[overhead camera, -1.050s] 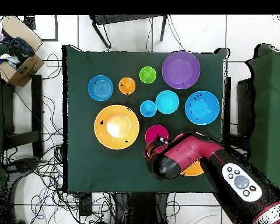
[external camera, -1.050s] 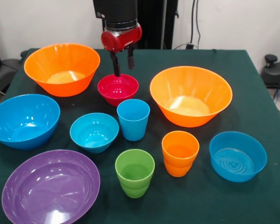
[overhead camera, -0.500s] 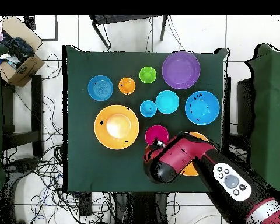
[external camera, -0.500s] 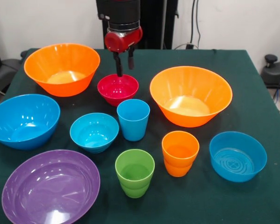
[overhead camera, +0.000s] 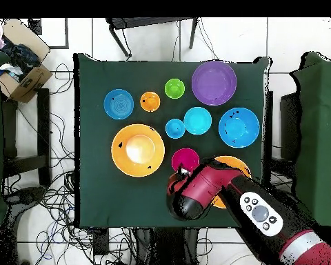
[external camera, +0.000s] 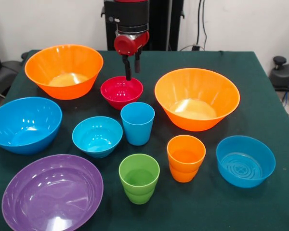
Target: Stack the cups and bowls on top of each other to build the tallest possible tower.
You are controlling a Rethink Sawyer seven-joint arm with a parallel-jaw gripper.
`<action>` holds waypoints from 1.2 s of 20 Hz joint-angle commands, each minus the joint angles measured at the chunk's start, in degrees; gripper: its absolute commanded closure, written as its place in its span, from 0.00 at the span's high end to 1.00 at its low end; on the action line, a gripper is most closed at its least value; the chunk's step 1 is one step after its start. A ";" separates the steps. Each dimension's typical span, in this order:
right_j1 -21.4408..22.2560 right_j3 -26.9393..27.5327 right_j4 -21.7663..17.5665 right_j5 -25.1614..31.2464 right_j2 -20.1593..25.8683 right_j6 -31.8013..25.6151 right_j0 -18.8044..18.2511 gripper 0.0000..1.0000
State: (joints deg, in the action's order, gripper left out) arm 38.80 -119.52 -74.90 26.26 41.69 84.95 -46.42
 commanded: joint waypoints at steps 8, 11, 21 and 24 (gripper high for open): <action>-2.57 -0.99 -11.45 -6.11 -7.60 4.70 5.57 1.00; -2.57 -0.28 -12.56 -6.94 -8.71 5.88 6.29 1.00; -3.26 1.50 -14.64 -10.53 -12.97 8.41 9.02 1.00; -3.84 2.04 -15.58 -11.50 -14.59 9.60 10.17 1.00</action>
State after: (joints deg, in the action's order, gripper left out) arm 38.08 -119.49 -84.55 18.08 30.68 85.11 -39.14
